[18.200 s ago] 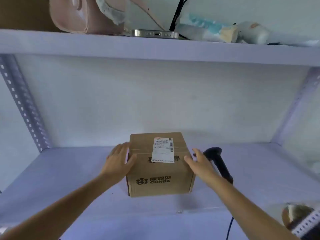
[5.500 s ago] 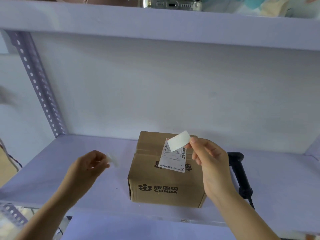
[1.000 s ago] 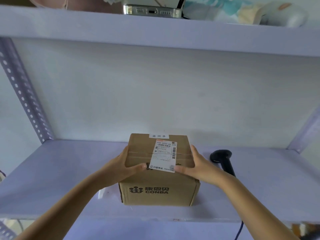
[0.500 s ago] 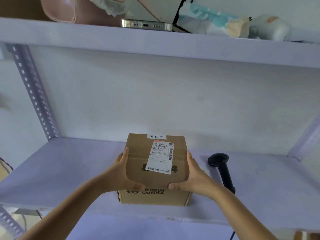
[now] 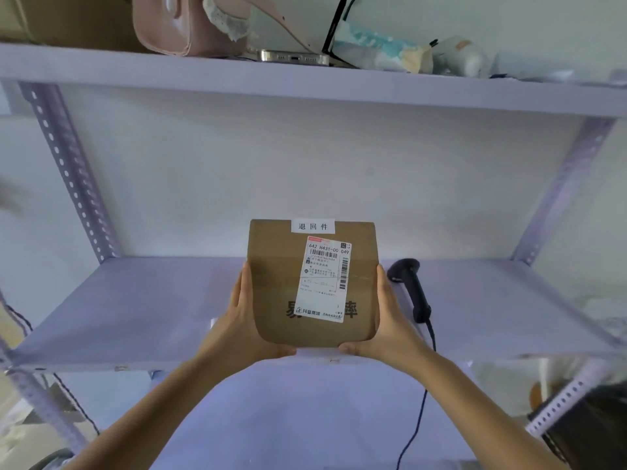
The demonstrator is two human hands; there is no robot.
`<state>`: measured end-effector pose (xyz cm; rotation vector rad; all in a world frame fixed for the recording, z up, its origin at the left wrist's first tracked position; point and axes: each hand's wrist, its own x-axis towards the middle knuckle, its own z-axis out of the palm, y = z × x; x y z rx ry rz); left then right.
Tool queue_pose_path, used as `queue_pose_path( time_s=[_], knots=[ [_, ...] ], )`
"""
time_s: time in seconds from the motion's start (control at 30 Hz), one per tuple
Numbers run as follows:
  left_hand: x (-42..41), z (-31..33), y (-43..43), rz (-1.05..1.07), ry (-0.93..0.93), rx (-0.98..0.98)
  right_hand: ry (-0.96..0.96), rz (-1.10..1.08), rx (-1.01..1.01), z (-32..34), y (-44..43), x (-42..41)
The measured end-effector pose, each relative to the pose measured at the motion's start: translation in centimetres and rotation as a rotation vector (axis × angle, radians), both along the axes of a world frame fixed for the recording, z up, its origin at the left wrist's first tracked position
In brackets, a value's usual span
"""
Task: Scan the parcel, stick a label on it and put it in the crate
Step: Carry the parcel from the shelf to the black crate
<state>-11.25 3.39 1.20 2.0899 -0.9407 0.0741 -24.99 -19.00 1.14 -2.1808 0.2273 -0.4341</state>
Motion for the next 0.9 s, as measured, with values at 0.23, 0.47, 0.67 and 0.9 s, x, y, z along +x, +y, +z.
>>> queue_pose_path(
  time_s=[0.23, 0.47, 0.67, 0.9],
  knots=[
    [-4.3, -1.0, -0.4, -0.148, 0.002, 0.047, -0.039, -0.122, -0.002, -1.7, 1.5, -6.9],
    [-8.5, -1.4, -4.6, -0.247, 0.023, 0.115, -0.009, -0.317, 0.016, -2.2, -0.2, -14.5],
    [-12.6, -2.7, -9.8, -0.374, -0.024, 0.123, -0.019, -0.468, 0.014, -2.2, -2.2, -21.1],
    [-18.8, -2.9, -17.8, -0.578, -0.026, 0.128, -0.043, -0.677, -0.098, -2.8, -5.2, -29.7]
  ],
)
